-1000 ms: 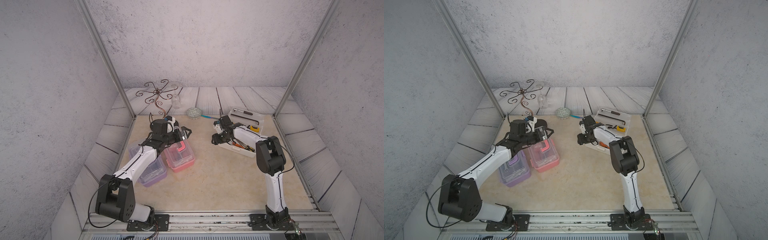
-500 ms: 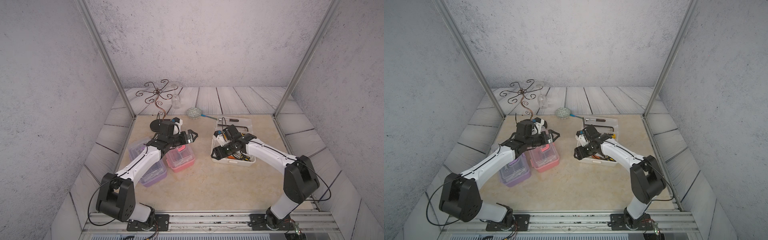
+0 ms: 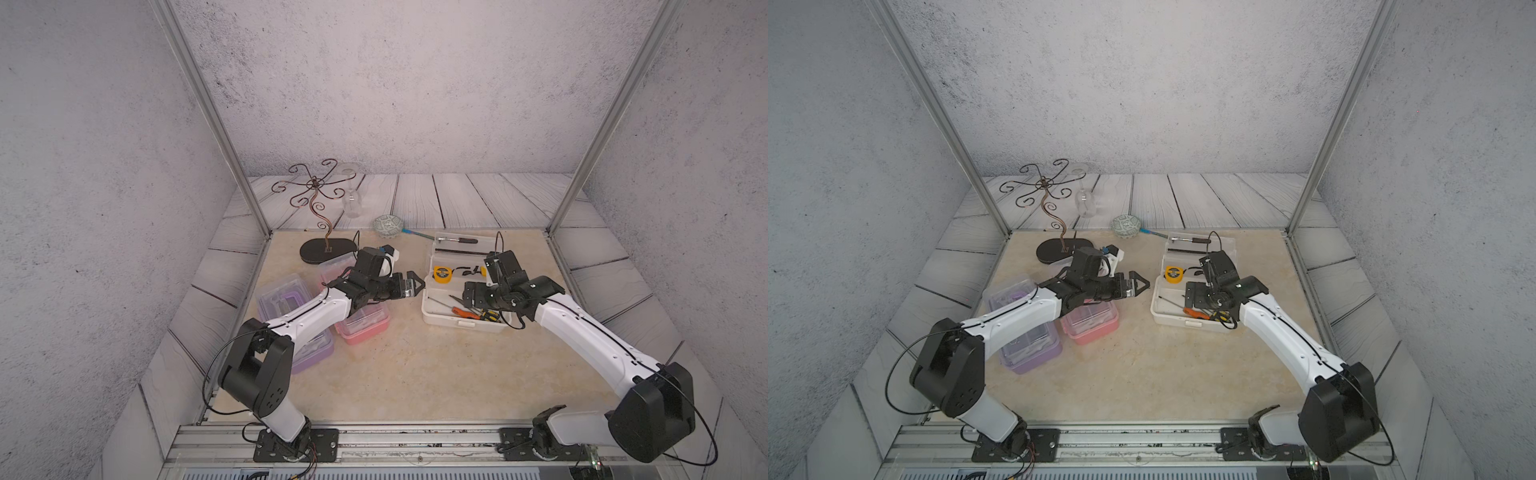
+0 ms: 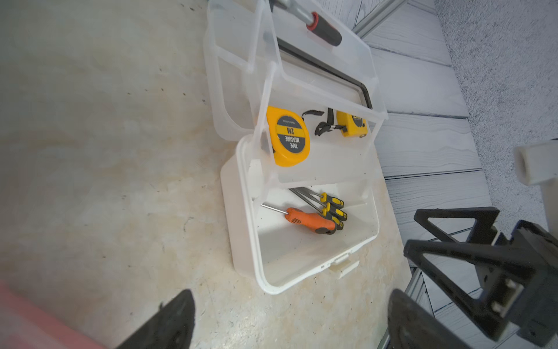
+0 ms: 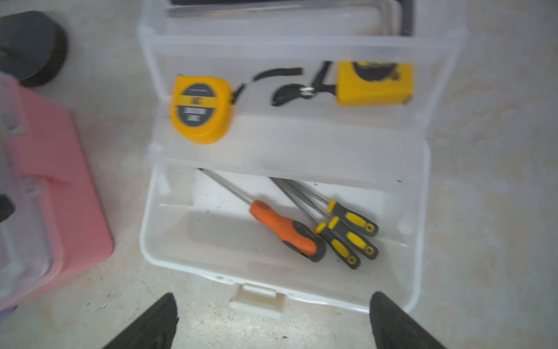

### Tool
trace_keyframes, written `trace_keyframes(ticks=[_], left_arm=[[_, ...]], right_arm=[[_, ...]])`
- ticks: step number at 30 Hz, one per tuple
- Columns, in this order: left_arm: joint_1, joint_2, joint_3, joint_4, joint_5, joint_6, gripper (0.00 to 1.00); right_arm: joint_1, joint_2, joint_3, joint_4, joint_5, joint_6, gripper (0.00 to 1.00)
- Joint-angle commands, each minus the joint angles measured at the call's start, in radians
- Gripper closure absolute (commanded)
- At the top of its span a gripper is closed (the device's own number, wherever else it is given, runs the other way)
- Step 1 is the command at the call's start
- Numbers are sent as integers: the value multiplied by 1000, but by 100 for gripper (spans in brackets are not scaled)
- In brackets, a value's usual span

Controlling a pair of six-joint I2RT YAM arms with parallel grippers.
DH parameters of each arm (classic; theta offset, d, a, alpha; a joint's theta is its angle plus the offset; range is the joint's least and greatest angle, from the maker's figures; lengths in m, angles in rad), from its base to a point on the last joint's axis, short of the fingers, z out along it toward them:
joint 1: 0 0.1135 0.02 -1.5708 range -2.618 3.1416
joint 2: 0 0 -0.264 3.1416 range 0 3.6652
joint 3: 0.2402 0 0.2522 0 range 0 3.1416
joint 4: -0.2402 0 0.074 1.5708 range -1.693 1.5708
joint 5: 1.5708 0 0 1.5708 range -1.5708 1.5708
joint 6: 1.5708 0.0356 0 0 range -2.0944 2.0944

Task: Close toolboxes
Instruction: Move the toolbox to the center of the board.

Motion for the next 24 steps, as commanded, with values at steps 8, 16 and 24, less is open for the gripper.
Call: trace_keyframes(ticks=[8,16,24], left_arm=[[-50,116,39,36,-29,-20,0],[-34,99,-15,-22,-139,24,0],[40,58,-124,-3,-170,15,0]], right_arm=[[-152,-106,-176,-50,-41,276,3],[-189,-81,-266,89,-179,452,19],[-189,-42,-279,154,-187,655,27]])
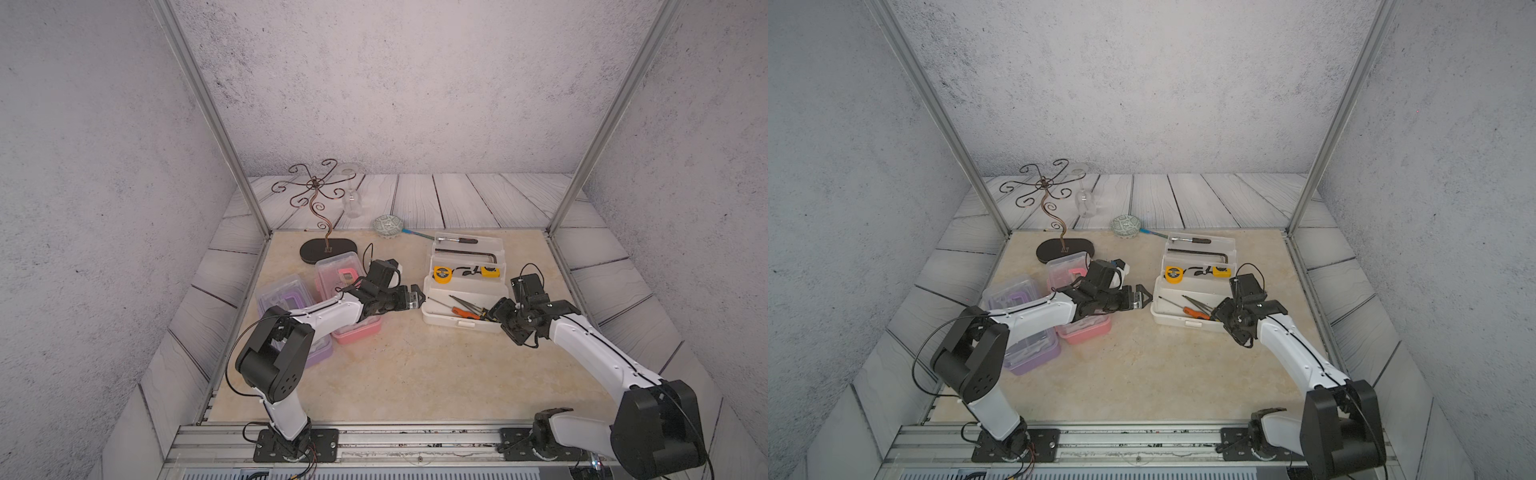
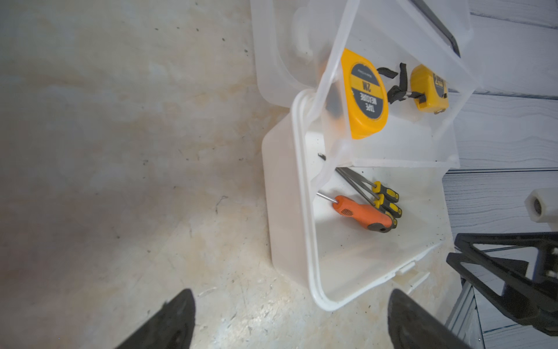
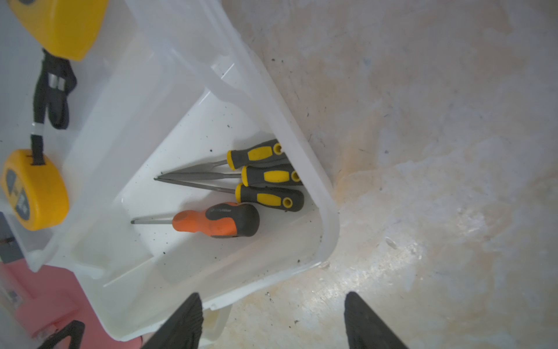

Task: Close toolboxes
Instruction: Move the toolbox to the center of the board, then adjust the toolbox at the center of the board.

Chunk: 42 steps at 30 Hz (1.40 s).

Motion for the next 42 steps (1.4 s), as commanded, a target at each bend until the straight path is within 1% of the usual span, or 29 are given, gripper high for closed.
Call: trace_keyframes(ticks=[1,3,6,9,12,14,15,17,18,20,24,25,26,29,30,31,32,39,42], left_arm=[[58,-27,-59,-34,-47,9,0],[64,-40,-64,-32,-41,14,0],[64,-44,-57,-22,-8,9,0],[64,-40,-48,-6,20,-2,0],[65,-41,-43,-11,25,3,0],[65,-44,-39,-18,25,8,0],[65,-44,-37,-18,26,9,0],[67,-50,-37,-24,25,12,0],[68,-51,-36,-27,27,12,0],[75,-54,-33,-29,34,10,0],[92,-68,-30,-30,57,0,0],[97,-75,-27,-32,60,0,0],[99,-82,-27,-35,61,1,0],[111,-102,-19,-55,66,7,0],[114,-109,-18,-59,66,8,0],[119,-114,-18,-61,66,8,0],[123,-119,-17,-64,66,7,0],[157,-137,-27,-80,32,3,0],[169,-141,-32,-80,6,7,4]], right_arm=[[-1,41,-9,48,-29,130,28],[0,69,1,70,-46,157,31],[-1,115,16,92,-67,189,33],[0,157,20,103,-79,224,37],[1,184,4,141,-83,250,43],[1,195,9,134,-63,244,49],[0,198,11,128,-49,235,50],[-1,205,12,113,-22,216,56],[-1,206,10,112,-15,204,57],[-1,213,7,111,-1,176,64],[-5,248,22,87,28,97,80],[-7,254,27,76,39,78,81],[-10,261,30,75,49,51,87],[-21,276,55,50,65,-24,88],[-25,282,66,37,74,-49,95],[-34,289,76,25,82,-82,95],[-43,296,87,17,87,-117,100],[-135,362,162,-48,78,-390,100],[-178,384,187,-83,63,-493,100]])
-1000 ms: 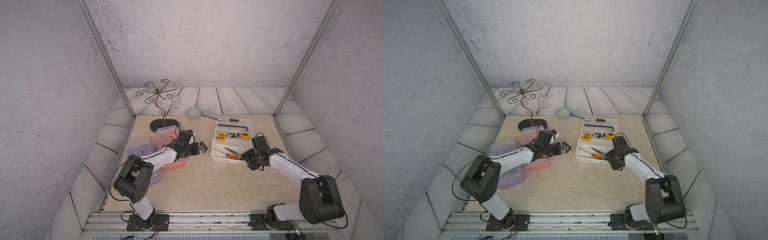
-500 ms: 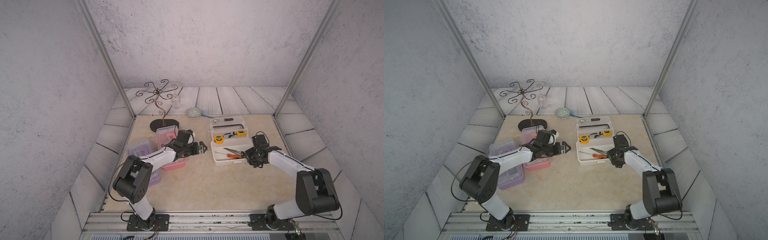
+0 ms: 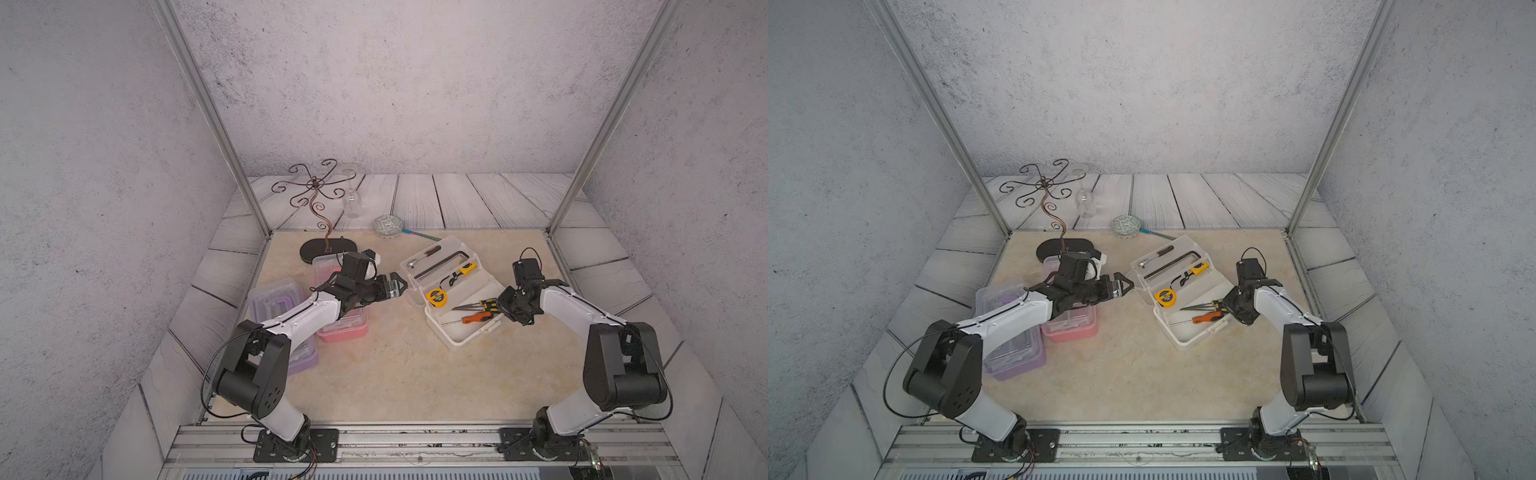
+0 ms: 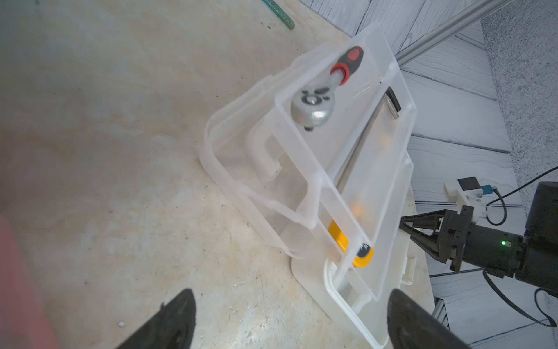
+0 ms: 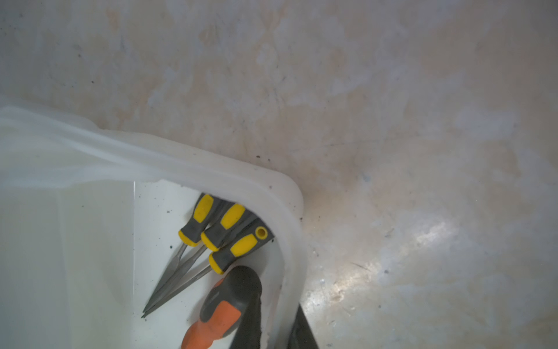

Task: Close toolboxes
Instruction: Adjust the toolbox at the center of the board.

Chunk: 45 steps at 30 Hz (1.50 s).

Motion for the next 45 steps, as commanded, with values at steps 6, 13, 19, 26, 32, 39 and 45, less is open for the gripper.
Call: trace_keyframes(ticks=[6,13,19,26,32,39,45], left_arm=[[33,-5,-2,-63,-116,35,20],[31,71,-3,-23,-88,17,41],[16,161,42,-16,-34,4,50],[-36,197,39,-35,-16,7,53],[-56,221,27,-26,2,5,55],[-76,261,57,-35,-23,0,61],[-91,285,89,-68,-61,16,61]], right_arm=[[-101,57,-16,-109,10,-288,100],[-119,73,-12,-97,-5,-307,100],[-120,44,-10,-100,2,-314,100],[-120,52,-1,-100,4,-316,100],[-121,46,-5,-92,-6,-314,100],[-120,39,-7,-80,-28,-322,100],[-119,29,-16,-64,-61,-319,100]])
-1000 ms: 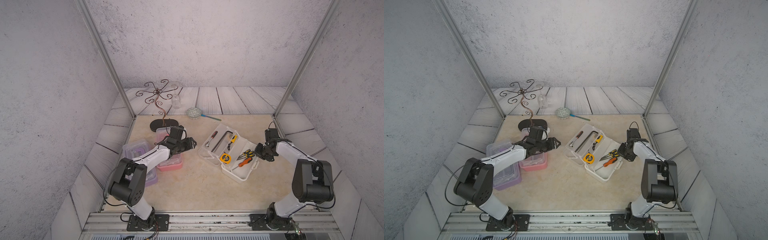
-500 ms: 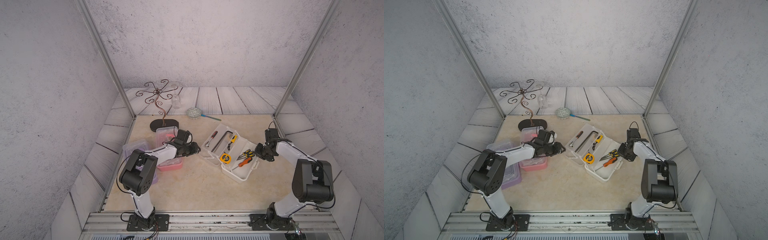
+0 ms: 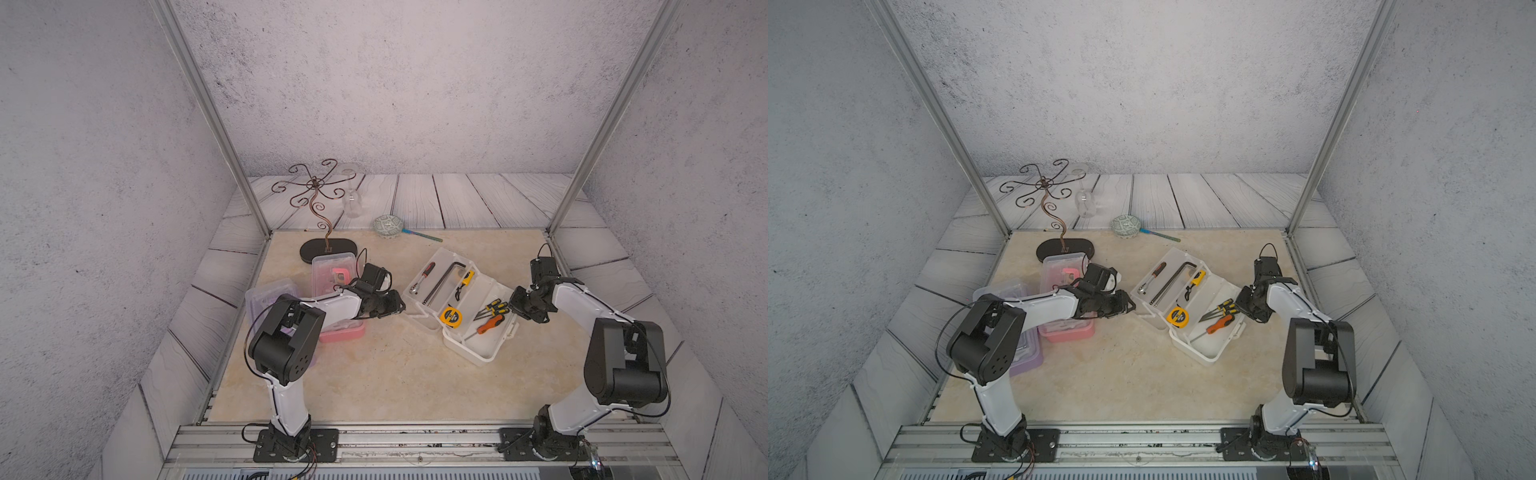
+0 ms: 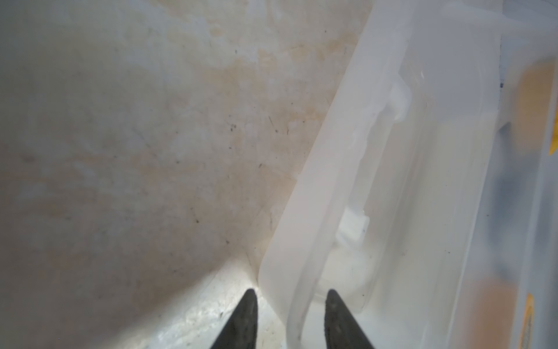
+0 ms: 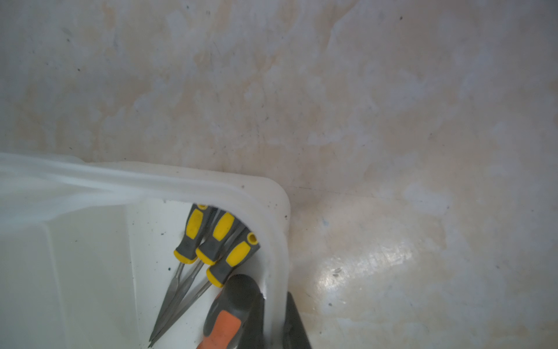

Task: Close toolboxes
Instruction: Adjust the toolbox at the center of the board, then close the toolbox lid.

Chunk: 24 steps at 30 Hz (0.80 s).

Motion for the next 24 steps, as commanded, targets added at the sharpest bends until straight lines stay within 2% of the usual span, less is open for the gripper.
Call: trace_keyframes(ticks=[1,3,9,13,16,20,22,24], left_arm=[[-17,24,39,-52,-43,24,61],[-29,28,54,-77,-61,38,62],[-44,27,55,-102,-104,48,77],[-45,54,70,-105,-98,44,80],[-47,66,78,-101,-90,39,88],[-48,73,97,-122,-99,46,90],[-50,77,110,-141,-102,54,99],[-53,81,122,-166,-116,64,100]], right_arm=[[-3,14,-37,-38,1,-62,100],[-3,14,-38,-35,-5,-61,100],[-3,7,-45,-30,-19,-59,100],[-4,-1,-46,-28,-27,-56,100],[-3,-4,-50,-23,-39,-53,100],[-3,0,-58,-1,-73,-44,100],[-2,3,-60,12,-93,-39,100],[-2,3,-61,21,-105,-35,100]])
